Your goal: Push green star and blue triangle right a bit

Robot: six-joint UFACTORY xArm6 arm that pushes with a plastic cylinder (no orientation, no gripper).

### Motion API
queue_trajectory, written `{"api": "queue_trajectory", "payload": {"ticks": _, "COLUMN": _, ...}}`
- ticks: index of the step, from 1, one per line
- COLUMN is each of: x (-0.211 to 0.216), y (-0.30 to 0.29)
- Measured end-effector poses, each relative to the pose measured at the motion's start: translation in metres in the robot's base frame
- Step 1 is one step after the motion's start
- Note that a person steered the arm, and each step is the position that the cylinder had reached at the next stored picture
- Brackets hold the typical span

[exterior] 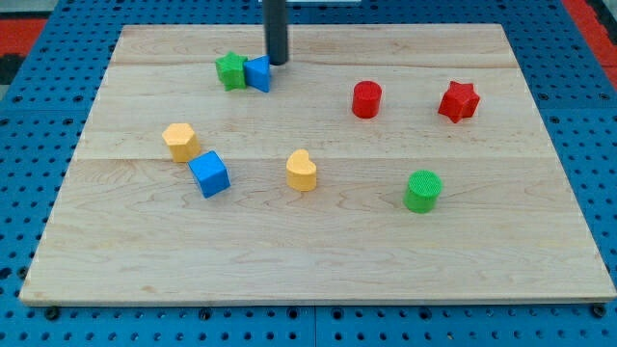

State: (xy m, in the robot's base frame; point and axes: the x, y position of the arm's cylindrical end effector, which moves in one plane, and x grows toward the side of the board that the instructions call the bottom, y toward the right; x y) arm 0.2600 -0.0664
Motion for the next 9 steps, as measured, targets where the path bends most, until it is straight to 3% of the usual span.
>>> {"api": "queue_trajectory", "payload": {"ticks": 4, "x": -0.011, "y": -0.033}}
{"api": "queue_trajectory", "payload": {"ticks": 5, "x": -0.011, "y": 0.067}}
{"api": "queue_trajectory", "payload": {"ticks": 6, "x": 0.023, "y": 0.088}}
{"api": "queue_trajectory", "payload": {"ticks": 7, "x": 0.062, "y": 0.065}}
{"api": "queue_trajectory", "payload": {"ticks": 9, "x": -0.016, "y": -0.069}}
